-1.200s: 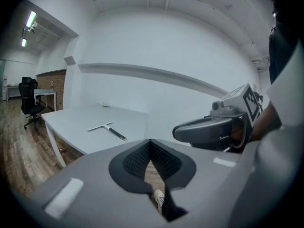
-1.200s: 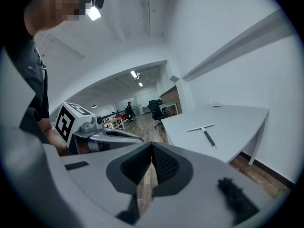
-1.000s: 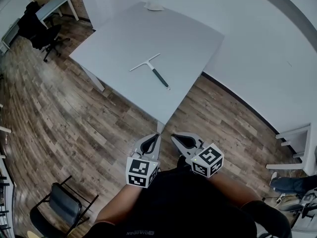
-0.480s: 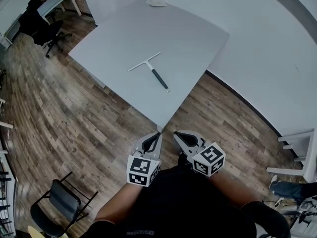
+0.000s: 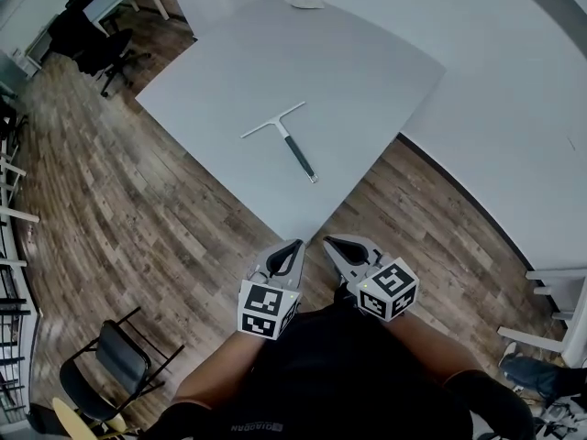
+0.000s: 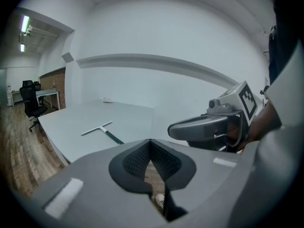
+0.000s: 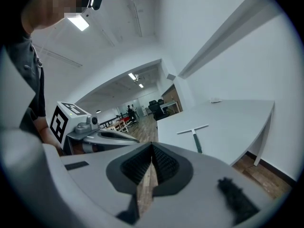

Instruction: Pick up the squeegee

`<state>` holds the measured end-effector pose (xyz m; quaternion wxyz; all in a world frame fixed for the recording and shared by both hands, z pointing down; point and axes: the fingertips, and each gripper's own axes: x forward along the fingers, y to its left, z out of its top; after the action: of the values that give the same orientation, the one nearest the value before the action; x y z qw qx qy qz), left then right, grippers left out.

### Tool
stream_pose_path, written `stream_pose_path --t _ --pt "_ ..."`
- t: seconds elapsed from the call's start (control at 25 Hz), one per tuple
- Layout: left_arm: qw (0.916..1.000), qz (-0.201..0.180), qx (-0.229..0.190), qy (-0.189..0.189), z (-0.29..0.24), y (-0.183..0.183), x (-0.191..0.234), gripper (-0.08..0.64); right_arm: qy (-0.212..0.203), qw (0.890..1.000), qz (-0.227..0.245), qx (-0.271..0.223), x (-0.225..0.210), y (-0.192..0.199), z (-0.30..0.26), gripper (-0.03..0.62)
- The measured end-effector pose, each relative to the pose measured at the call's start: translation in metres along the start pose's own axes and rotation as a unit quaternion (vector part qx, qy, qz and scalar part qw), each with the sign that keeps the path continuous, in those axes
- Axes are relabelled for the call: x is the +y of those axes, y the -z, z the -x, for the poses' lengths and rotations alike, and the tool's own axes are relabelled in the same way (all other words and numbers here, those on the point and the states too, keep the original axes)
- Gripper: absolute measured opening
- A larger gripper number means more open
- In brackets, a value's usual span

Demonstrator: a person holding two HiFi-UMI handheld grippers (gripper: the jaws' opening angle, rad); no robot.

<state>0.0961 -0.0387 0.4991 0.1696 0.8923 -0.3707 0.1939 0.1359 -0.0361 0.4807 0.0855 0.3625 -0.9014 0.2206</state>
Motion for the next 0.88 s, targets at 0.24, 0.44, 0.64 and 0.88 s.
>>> stream_pose_path --t 0.24,0.44,0.64,0.88 --pt "0.9997 -0.015 0.009 -0.018 -0.038 -0.021 -0.006 0.008 -0.03 1.0 0.006 -0.004 -0.038 -0.014 0.0 0.006" --pt "0.9992 -0.019 0.011 -0.034 -0.066 -0.042 -0.015 0.008 -0.05 0.999 0.014 -0.008 -0.07 -0.035 0.006 0.006" --pt "0.998 -0.015 0.0 -0.061 -0.087 -0.067 -0.025 0.008 -0.078 0.997 0.021 -0.003 -0.096 -0.05 0.016 0.006" --pt "0.9954 0.0 0.004 -0.095 -0.097 -0.073 -0.027 0.008 -0.108 0.994 0.007 0.004 -0.114 -0.052 0.013 0.006"
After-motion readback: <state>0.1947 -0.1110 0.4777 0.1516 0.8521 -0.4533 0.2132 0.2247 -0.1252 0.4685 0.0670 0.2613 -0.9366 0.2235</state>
